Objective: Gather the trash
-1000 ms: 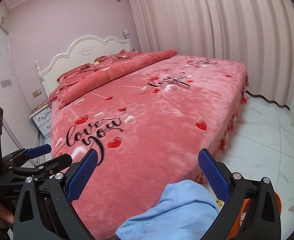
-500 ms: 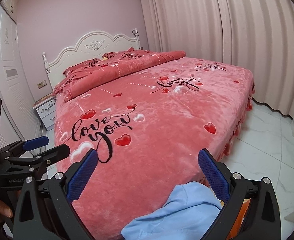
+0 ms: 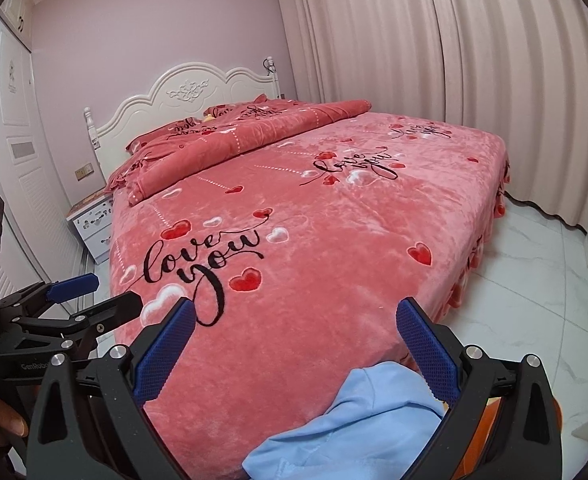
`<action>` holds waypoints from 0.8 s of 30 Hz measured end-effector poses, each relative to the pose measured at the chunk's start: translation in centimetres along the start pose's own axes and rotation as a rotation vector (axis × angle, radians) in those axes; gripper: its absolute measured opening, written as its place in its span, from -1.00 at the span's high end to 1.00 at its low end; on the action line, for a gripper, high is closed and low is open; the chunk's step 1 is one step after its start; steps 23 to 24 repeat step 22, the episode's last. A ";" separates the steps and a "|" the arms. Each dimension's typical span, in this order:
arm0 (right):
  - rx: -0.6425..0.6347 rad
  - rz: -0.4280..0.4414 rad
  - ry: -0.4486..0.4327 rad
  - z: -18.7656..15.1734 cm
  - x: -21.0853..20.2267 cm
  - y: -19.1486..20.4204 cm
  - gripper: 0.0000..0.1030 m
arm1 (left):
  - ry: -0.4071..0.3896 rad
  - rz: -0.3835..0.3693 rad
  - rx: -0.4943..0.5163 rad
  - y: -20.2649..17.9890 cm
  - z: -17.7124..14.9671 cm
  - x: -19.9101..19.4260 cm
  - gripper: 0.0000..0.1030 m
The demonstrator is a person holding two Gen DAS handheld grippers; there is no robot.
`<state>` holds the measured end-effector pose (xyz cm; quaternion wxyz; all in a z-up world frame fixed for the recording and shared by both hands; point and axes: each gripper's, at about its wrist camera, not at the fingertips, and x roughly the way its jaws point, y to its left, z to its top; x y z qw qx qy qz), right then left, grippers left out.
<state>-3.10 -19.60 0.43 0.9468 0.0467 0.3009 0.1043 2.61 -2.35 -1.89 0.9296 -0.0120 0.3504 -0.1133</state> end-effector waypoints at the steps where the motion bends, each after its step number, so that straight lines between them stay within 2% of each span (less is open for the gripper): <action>1: 0.000 -0.001 -0.001 0.0 0.0 0.0 -0.91 | 0.003 -0.001 0.002 0.0 0.0 0.0 -0.89; 24: 0.026 0.001 0.017 -0.6 0.6 -0.2 -0.91 | 0.038 0.018 0.012 -0.3 -0.3 0.6 -0.89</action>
